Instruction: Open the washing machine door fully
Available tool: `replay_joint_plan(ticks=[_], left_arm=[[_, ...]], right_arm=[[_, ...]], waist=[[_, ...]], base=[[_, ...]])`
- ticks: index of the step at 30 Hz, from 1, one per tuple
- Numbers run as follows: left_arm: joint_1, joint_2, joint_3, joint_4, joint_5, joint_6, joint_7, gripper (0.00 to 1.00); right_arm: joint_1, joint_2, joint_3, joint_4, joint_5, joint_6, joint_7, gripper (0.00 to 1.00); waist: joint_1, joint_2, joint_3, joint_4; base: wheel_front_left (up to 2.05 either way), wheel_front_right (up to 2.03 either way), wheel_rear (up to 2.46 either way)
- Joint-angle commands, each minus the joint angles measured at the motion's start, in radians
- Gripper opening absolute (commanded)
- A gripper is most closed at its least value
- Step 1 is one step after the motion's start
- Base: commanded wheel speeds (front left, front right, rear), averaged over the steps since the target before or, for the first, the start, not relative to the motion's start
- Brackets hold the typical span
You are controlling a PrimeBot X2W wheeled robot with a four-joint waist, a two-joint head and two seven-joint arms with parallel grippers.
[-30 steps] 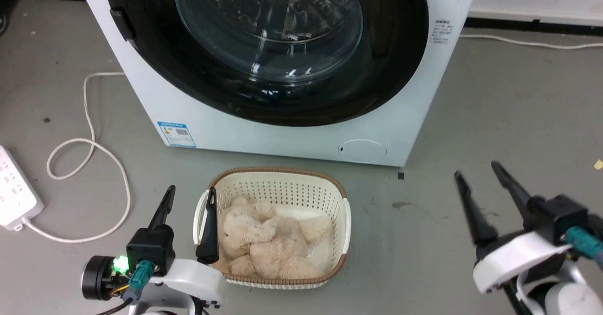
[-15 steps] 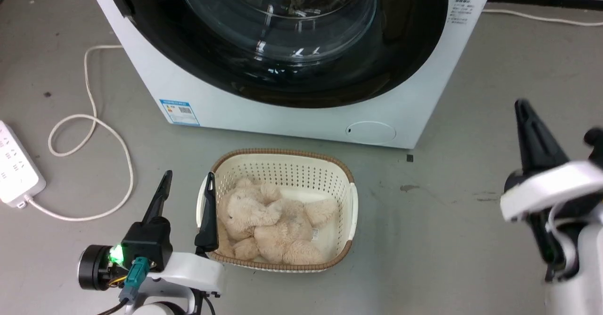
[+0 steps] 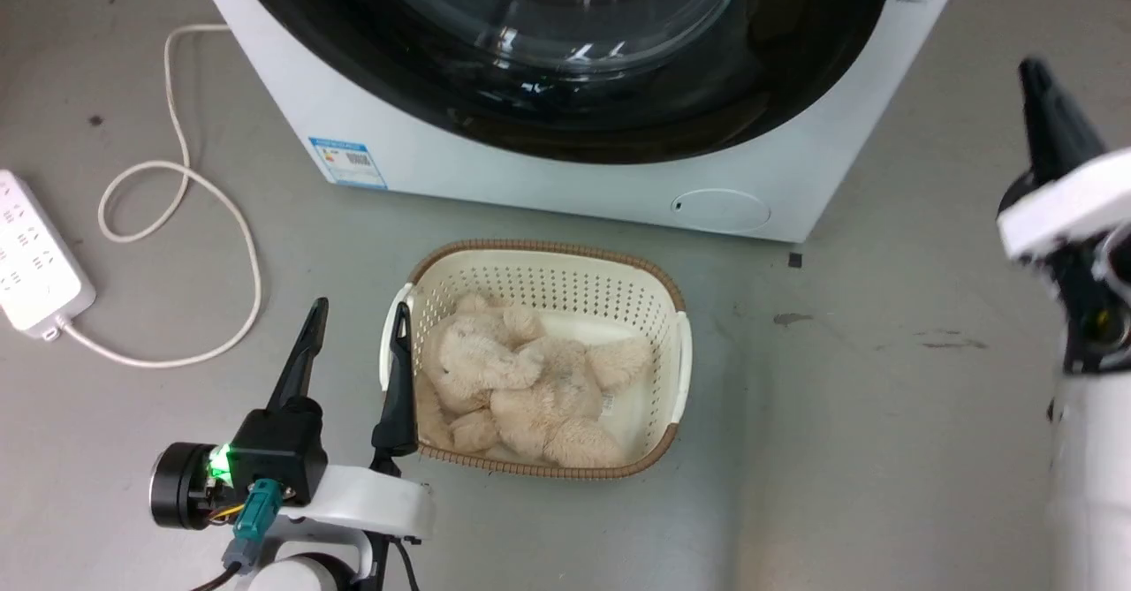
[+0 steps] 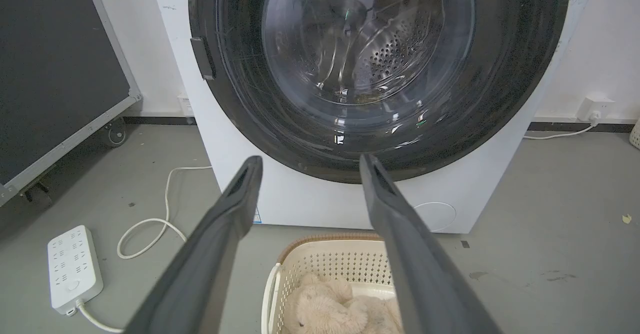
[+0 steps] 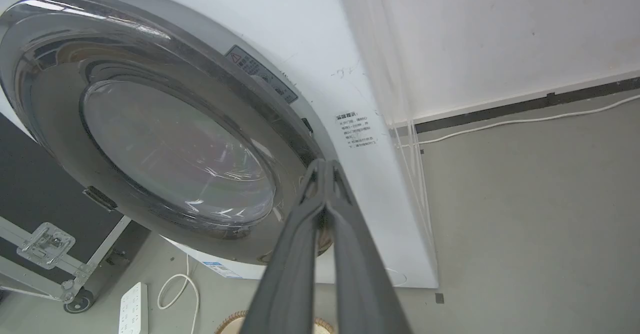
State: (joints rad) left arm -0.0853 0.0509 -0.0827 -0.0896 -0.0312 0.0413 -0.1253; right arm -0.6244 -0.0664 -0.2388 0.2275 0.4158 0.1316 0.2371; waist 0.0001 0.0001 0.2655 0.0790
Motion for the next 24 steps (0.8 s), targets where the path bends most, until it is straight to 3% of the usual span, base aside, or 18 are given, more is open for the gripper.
replay_joint_plan(ticks=[1,10,24], left_arm=[[-0.011,0.003,-0.004,-0.008,-0.006,0.004,-0.012,1.0],[-0.027,0.001,-0.018,-0.022,-0.025,0.01,-0.03,1.0],[-0.054,0.0,-0.045,-0.041,-0.036,0.022,-0.06,1.0]], right_arm=[[-0.057,0.004,-0.017,0.021,0.024,0.0,0.012,0.0],[-0.255,0.005,-0.099,0.174,0.088,0.0,0.132,0.0],[-0.501,-0.047,-0.241,0.385,0.111,0.0,0.298,0.0]], waist=[[-0.0001,-0.0001,0.012,0.01],[-0.0001,-0.0001,0.05,0.044],[-0.0001,-0.0001,0.125,0.099]], base=[[0.0,0.0,0.0],[0.0,0.0,0.0],[0.0,0.0,0.0]])
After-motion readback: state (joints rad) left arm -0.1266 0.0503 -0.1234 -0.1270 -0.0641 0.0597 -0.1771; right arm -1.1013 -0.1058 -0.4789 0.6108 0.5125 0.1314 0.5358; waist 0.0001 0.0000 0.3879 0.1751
